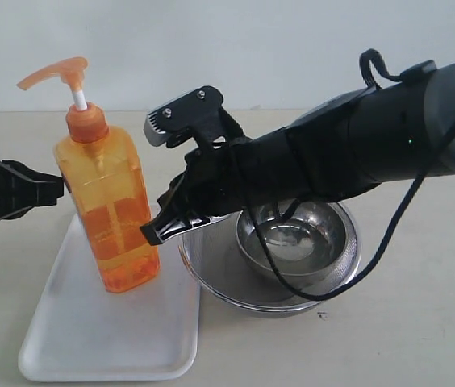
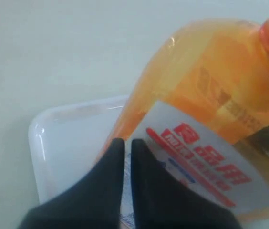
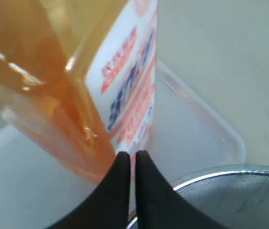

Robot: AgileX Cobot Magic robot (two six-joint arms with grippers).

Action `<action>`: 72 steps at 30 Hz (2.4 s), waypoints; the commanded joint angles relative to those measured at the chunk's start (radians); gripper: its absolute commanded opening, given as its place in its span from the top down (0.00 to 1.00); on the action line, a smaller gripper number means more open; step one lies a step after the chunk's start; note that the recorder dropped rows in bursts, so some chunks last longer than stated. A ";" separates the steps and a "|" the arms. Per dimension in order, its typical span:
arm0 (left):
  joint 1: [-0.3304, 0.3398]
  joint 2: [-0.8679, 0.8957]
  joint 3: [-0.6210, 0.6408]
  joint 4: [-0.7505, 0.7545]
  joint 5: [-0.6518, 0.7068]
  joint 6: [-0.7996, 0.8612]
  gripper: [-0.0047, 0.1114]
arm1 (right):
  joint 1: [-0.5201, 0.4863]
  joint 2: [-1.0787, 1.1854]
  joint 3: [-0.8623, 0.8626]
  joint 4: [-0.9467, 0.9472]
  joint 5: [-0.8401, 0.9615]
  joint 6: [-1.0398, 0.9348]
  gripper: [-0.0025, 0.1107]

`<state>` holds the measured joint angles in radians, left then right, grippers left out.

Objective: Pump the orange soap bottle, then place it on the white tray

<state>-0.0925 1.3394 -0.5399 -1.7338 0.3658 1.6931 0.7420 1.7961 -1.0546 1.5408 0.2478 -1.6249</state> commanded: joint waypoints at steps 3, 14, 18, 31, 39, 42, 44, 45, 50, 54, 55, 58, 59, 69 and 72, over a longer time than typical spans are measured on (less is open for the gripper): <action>0.003 0.035 -0.005 -0.011 -0.016 0.005 0.92 | -0.004 0.013 -0.013 -0.003 -0.038 -0.004 0.98; 0.003 0.077 -0.005 -0.011 -0.004 0.005 0.92 | -0.004 0.062 -0.050 0.069 0.019 -0.062 0.98; 0.003 0.077 -0.005 -0.011 -0.004 0.005 0.92 | -0.004 0.062 -0.050 0.069 0.019 -0.066 0.98; 0.003 0.083 -0.007 -0.011 0.027 0.005 0.92 | -0.004 0.062 -0.050 0.069 0.052 -0.067 0.98; 0.003 0.103 -0.020 -0.011 0.030 0.005 0.92 | -0.004 0.062 -0.050 0.069 0.054 -0.068 0.98; 0.003 0.105 -0.020 -0.011 0.030 0.005 0.92 | -0.004 0.062 -0.050 0.069 0.053 -0.071 0.98; 0.003 0.105 -0.022 -0.011 0.028 0.005 0.92 | -0.004 0.062 -0.050 0.067 0.046 -0.074 0.98; 0.003 0.105 -0.022 -0.011 0.028 0.005 0.92 | -0.004 0.062 -0.050 0.067 0.046 -0.074 0.98; 0.003 0.105 -0.022 -0.011 0.028 0.005 0.92 | -0.004 0.062 -0.050 0.067 0.048 -0.073 0.98; 0.003 0.105 -0.022 -0.011 0.019 0.005 0.92 | -0.004 0.062 -0.050 0.067 0.048 -0.073 0.98; 0.003 0.105 -0.022 -0.011 0.013 0.005 0.92 | -0.004 0.062 -0.050 0.067 0.048 -0.073 0.98; 0.003 0.105 -0.022 -0.011 -0.021 0.005 0.92 | -0.004 0.062 -0.050 0.064 0.048 -0.073 0.98; 0.003 0.105 -0.022 -0.011 -0.034 0.003 0.92 | -0.004 0.062 -0.050 0.058 0.048 -0.073 0.98; 0.003 0.105 -0.022 -0.011 -0.041 -0.006 0.92 | -0.004 0.062 -0.050 0.022 0.050 -0.065 0.98; 0.003 0.105 -0.024 -0.011 -0.028 -0.003 0.92 | -0.004 0.062 -0.050 0.022 0.060 -0.061 0.98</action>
<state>-0.0925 1.4455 -0.5555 -1.7357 0.3274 1.6931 0.7403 1.8593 -1.0967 1.5693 0.2906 -1.6895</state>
